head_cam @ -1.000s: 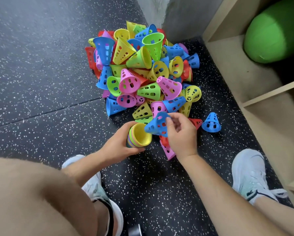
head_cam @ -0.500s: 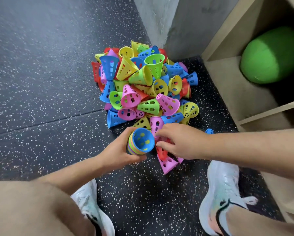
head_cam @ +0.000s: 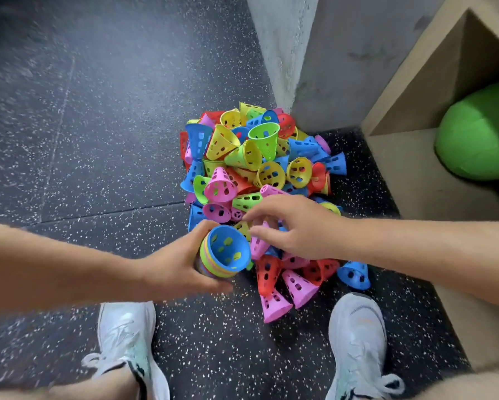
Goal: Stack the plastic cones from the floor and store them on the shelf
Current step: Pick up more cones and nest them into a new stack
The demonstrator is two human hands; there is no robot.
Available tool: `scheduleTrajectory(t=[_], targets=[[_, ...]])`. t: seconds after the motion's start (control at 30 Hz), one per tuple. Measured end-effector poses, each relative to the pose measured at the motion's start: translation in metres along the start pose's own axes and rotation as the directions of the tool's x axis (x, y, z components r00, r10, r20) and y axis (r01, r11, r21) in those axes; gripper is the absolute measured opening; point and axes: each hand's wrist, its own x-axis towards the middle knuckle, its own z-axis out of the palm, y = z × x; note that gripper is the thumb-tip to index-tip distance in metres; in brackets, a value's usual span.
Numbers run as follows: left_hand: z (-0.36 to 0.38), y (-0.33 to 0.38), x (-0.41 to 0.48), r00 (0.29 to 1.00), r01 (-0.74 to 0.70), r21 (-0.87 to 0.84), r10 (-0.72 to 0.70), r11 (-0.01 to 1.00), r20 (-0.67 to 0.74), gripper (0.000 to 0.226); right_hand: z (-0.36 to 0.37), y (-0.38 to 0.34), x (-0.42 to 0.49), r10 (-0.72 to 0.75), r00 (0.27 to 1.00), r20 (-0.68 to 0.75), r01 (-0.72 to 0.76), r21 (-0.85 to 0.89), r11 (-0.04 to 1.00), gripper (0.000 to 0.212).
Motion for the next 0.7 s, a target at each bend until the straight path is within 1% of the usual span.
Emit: scheduleTrajectory(t=[0.07,0.13,0.17,0.23,0.3,0.37,0.43,0.5,0.6,0.7], targets=[[0.006,0.004,0.003,1.000,0.018,0.041,-0.017,0.999,-0.026,0.076,0.005,0.019,-0.011,-0.027,1.000,-0.004,0.027,-0.011,1.000,0.009],[0.023,0.003,0.006,0.998,0.036,0.061,-0.032,0.997,-0.062,0.075,0.022,0.039,-0.029,-0.043,0.995,0.088,0.047,-0.043,0.998,0.004],[0.037,-0.002,0.008,0.994,0.056,0.046,-0.052,0.997,-0.093,0.075,0.036,0.049,-0.039,-0.064,0.986,0.154,0.076,-0.069,0.995,0.004],[0.068,-0.013,0.009,0.983,0.099,-0.007,-0.099,0.995,-0.158,0.075,0.072,0.069,-0.059,-0.141,0.955,0.263,0.185,-0.150,0.971,0.007],[0.098,-0.029,0.009,0.970,0.119,-0.073,-0.132,0.990,-0.203,0.075,0.110,0.089,-0.072,-0.222,0.917,0.330,0.311,-0.246,0.918,0.016],[0.123,-0.041,0.006,0.952,0.128,-0.137,-0.160,0.982,-0.262,0.074,0.137,0.103,-0.077,-0.256,0.895,0.365,0.384,-0.339,0.859,0.023],[0.139,-0.047,0.002,0.930,0.150,-0.150,-0.191,0.977,-0.315,0.074,0.152,0.110,-0.076,-0.294,0.895,0.336,0.421,-0.417,0.805,0.016],[0.148,-0.049,-0.002,0.911,0.167,-0.147,-0.209,0.975,-0.356,0.071,0.159,0.114,-0.073,-0.341,0.903,0.263,0.426,-0.433,0.794,0.014],[0.154,-0.052,-0.006,0.874,0.199,-0.165,-0.251,0.966,-0.417,0.069,0.153,0.120,-0.070,-0.363,0.925,0.113,0.379,-0.350,0.857,0.019],[0.158,-0.061,-0.011,0.844,0.231,-0.162,-0.281,0.959,-0.458,0.067,0.133,0.116,-0.073,-0.302,0.953,-0.025,0.292,-0.189,0.938,0.018]])
